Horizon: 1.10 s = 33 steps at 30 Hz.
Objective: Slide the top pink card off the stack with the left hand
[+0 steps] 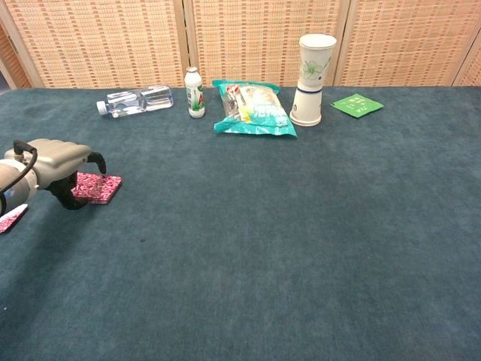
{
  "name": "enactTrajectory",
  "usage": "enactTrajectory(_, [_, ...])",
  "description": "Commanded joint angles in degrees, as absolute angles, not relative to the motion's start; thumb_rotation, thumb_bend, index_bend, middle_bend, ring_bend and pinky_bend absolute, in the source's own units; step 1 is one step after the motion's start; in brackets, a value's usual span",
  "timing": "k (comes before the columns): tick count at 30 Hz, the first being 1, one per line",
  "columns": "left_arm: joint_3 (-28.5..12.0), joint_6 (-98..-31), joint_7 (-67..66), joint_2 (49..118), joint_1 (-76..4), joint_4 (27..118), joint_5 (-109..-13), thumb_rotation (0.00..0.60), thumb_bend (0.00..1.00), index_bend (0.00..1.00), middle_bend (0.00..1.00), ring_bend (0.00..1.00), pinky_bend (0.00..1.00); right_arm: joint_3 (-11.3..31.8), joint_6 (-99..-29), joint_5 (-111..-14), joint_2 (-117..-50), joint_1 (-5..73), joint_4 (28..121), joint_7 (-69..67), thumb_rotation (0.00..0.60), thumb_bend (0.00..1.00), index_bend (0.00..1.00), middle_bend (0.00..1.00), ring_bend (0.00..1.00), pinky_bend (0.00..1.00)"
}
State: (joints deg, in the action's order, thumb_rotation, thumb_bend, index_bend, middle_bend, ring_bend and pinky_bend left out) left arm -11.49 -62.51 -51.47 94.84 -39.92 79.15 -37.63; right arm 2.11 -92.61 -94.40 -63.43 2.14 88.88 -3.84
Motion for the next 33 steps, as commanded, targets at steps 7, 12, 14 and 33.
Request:
enactTrajectory(7, [-10.93,-62.56,-52.46,94.6,-41.13,79.35,-35.67,0.6,0.37,0.24,1.0,1.0,1.0,2.08,-92.52,-94.38,-63.43,2.17,88.92,-3.72,0.6,0.41,0.99,0.83,0.72,0.84])
enactTrajectory(12, [-10.6,-62.68,-52.95,94.48,-41.6,79.37,-34.64,0.6,0.37,0.24,1.0,1.0,1.0,2.13,-92.49,-94.31,-63.43,2.2,88.93,-3.76,0.6,0.41,0.99,0.83,0.72,0.84])
enactTrajectory(14, [-10.43,-62.76,-53.15,94.41,-41.77,79.48,-34.24,0.6,0.37,0.24,1.0,1.0,1.0,2.1,-92.47,-94.32,-63.4,2.19,88.92,-3.82,0.6,0.41,0.99,0.83,0.72,0.84])
enactTrajectory(33, [-9.28,-64.96,-49.65,94.87,-41.33,79.27,-36.74,0.6,0.37,0.46,1.0,1.0,1.0,2.06,-92.38,-94.33,-63.4,2.24,88.93,-3.74,0.6,0.41,0.99,0.83,0.72,0.84])
